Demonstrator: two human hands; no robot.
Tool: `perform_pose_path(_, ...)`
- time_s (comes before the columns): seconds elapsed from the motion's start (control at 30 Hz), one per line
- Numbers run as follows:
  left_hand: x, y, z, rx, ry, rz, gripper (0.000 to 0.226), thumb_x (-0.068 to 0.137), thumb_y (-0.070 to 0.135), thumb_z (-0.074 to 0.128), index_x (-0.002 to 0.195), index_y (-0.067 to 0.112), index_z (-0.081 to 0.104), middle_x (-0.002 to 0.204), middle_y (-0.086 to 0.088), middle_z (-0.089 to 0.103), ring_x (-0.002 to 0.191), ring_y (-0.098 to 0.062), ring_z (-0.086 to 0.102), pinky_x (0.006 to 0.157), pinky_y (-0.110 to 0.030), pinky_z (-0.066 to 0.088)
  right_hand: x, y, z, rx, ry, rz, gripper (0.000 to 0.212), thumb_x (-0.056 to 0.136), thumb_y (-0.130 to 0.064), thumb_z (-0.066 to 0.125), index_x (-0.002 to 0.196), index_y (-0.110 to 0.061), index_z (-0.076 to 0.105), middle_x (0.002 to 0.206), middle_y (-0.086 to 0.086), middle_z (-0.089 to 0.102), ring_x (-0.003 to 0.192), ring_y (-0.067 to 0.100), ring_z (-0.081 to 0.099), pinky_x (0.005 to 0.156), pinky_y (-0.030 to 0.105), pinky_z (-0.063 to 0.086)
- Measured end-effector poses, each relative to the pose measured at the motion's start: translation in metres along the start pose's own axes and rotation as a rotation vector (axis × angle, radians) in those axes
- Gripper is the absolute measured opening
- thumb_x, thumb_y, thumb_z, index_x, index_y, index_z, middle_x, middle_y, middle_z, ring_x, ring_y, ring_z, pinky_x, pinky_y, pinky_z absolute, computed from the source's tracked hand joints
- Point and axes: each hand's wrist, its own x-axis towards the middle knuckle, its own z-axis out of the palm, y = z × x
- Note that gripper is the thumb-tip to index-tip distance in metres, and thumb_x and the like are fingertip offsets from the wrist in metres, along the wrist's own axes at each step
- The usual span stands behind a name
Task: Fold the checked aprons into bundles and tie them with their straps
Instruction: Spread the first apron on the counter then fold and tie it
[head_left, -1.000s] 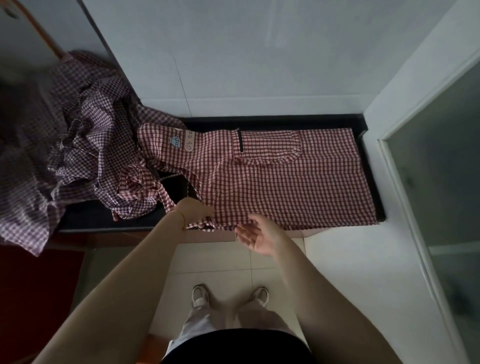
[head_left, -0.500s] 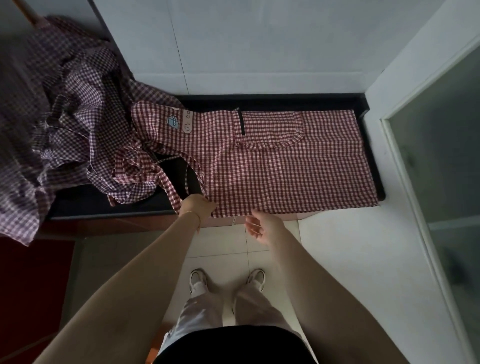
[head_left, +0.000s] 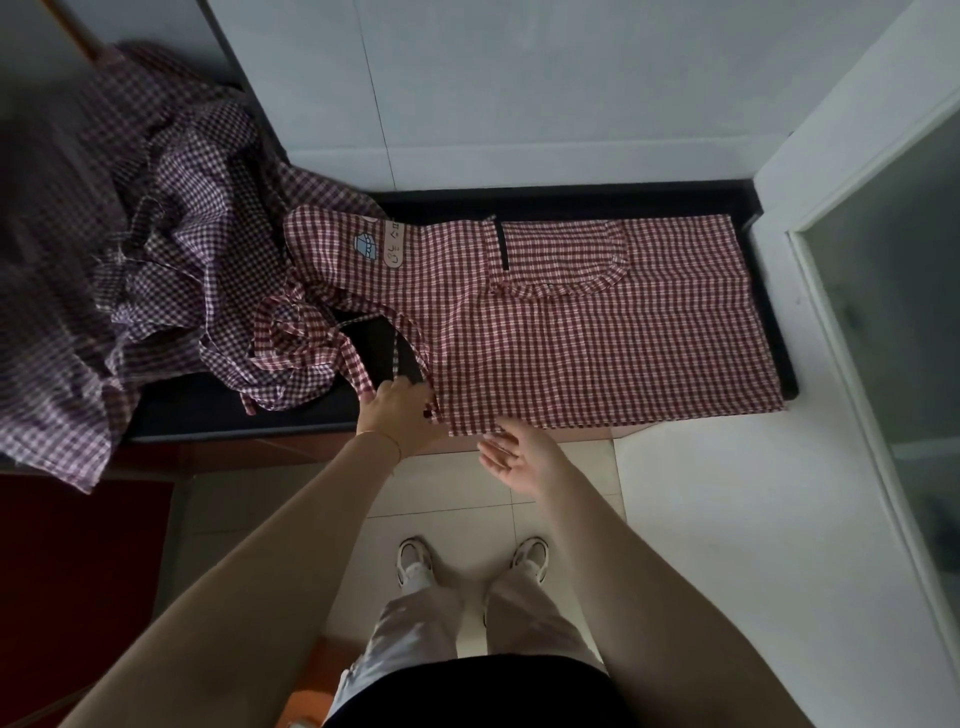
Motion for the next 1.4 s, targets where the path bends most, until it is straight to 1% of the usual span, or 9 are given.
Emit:
perform_pose_path(0.13,0.002,-0.009,0.001,-0.014,0.032,0.058,0.066,0.081,0.056,0.067,0.135,0.026,0.047,0.132,-0.002,0.051,0.127,-0.025,0.044,0.112,-0.046,0.028,-0.002,-0.001,0.018,0.011,-0.022,-0.015,0.016,0.094,-0.005,0.061,0.108,-0.002,0.054,0.114,0.018,0.067,0.1,0.031,0.067,0.086,0.042,0.051)
perform_pose_path(0.27,0.0,-0.007,0.001,-0.001,0.031,0.088,0.087,0.076,0.058,0.073,0.145,0.024,0.033,0.135,-0.003,0.05,0.128,-0.026,0.044,0.112,-0.047,0.028,-0.01,-0.009,0.026,0.018,-0.084,-0.09,0.01,0.095,-0.004,0.059,0.105,-0.002,0.058,0.113,0.017,0.067,0.105,0.031,0.064,0.1,0.043,0.049)
perform_pose_path(0.47,0.002,-0.007,-0.019,-0.367,0.19,0.079,0.026,0.092,0.038,0.061,0.112,0.021,0.064,0.104,0.001,0.068,0.101,-0.019,0.061,0.098,-0.04,0.043,-0.017,-0.025,0.031,-0.137,-0.124,-0.224,0.027,0.096,-0.003,0.056,0.121,-0.012,0.058,0.124,0.006,0.065,0.119,0.026,0.058,0.1,0.041,0.042)
perform_pose_path(0.77,0.009,-0.008,-0.06,-0.603,0.195,0.065,0.017,0.096,0.023,0.058,0.108,0.018,0.07,0.09,0.002,0.069,0.075,-0.015,0.064,0.063,-0.021,0.049,-0.008,-0.018,0.055,-0.193,-0.033,-0.166,0.019,0.094,-0.002,0.061,0.113,-0.004,0.06,0.12,0.01,0.062,0.104,0.022,0.061,0.09,0.039,0.047)
perform_pose_path(0.9,0.014,-0.007,-0.056,-0.584,0.158,0.005,0.017,0.095,0.032,0.059,0.107,0.019,0.064,0.095,0.001,0.065,0.086,-0.016,0.06,0.076,-0.029,0.049,-0.004,-0.015,0.057,-0.229,0.023,-0.139,0.009,0.094,-0.007,0.064,0.102,-0.004,0.061,0.107,0.012,0.066,0.089,0.021,0.064,0.083,0.036,0.049)
perform_pose_path(1.0,0.019,-0.009,-0.049,-0.47,-0.029,-0.005,0.025,0.096,0.037,0.055,0.106,0.015,0.062,0.102,-0.005,0.066,0.094,-0.022,0.061,0.087,-0.035,0.05,-0.005,-0.017,0.057,-0.212,0.003,-0.133,0.005,0.097,-0.01,0.06,0.098,-0.006,0.058,0.097,0.011,0.066,0.087,0.023,0.064,0.091,0.04,0.047)
perform_pose_path(1.17,0.02,-0.015,-0.038,-0.327,-0.138,0.072,0.041,0.088,0.032,0.068,0.125,0.019,0.057,0.118,-0.003,0.062,0.11,-0.026,0.059,0.101,-0.042,0.047,-0.006,-0.018,0.063,-0.306,-0.042,-0.14,0.035,0.09,0.0,0.064,0.125,-0.002,0.057,0.117,0.017,0.067,0.102,0.025,0.065,0.099,0.04,0.049)
perform_pose_path(1.3,0.023,-0.018,-0.038,-0.254,0.014,0.015,0.011,0.096,0.024,0.054,0.097,0.018,0.064,0.103,-0.003,0.067,0.097,-0.025,0.062,0.087,-0.035,0.048,-0.008,-0.017,0.07,-0.311,0.013,-0.135,0.027,0.091,0.011,0.053,0.118,0.008,0.055,0.11,0.021,0.064,0.107,0.029,0.064,0.097,0.039,0.05)
perform_pose_path(1.4,0.025,-0.014,-0.047,-0.24,0.085,-0.039,0.031,0.1,0.026,0.043,0.069,0.023,0.048,0.085,0.001,0.061,0.084,-0.023,0.055,0.091,-0.042,0.045,-0.012,-0.019,0.069,-0.344,0.049,-0.103,0.01,0.093,0.009,0.052,0.1,0.004,0.057,0.093,0.017,0.059,0.097,0.029,0.062,0.101,0.043,0.049)
